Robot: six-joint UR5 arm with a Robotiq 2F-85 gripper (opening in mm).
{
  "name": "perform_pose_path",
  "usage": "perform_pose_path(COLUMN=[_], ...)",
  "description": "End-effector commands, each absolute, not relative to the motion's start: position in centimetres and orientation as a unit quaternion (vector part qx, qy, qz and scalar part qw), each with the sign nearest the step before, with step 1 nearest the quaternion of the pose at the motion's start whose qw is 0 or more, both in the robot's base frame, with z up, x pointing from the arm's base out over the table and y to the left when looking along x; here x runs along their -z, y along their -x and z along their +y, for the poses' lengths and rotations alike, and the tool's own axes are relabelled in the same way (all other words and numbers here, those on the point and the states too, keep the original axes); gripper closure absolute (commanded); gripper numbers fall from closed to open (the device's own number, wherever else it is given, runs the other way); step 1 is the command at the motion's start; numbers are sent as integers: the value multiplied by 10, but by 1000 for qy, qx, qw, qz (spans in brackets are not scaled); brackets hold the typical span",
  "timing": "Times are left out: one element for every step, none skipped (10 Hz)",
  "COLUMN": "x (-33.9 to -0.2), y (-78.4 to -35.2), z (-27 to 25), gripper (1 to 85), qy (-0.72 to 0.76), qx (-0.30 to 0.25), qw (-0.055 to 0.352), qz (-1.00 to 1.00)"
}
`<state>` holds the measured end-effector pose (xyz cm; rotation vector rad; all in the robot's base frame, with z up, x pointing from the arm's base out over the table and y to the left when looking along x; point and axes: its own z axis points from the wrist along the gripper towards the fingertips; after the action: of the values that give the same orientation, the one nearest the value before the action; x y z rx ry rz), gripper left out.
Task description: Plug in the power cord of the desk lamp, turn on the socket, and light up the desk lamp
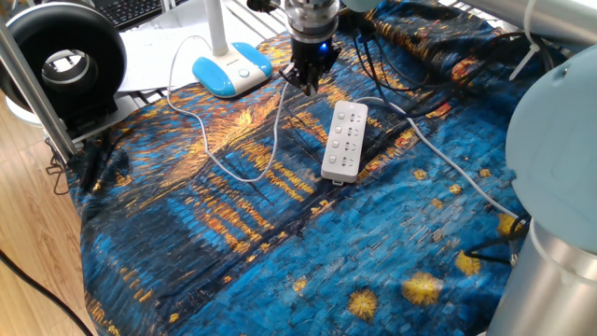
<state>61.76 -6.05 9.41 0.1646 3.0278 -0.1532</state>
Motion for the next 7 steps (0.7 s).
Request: perform_pose_path(x=[-94,-94,-95,-96,-96,-95,-95], y=[-610,-612,-616,-620,-620,-623,-627], z=[-68,-66,-72,-77,-76,-72,-60], gripper=[843,843,843,843,843,843,843], qy=[-40,-17,31,74,131,171,163], qx=[51,49,63,75,76,71,49], qw=[41,42,48,52,48,52,64], qz=[997,998,996,993,987,981,983])
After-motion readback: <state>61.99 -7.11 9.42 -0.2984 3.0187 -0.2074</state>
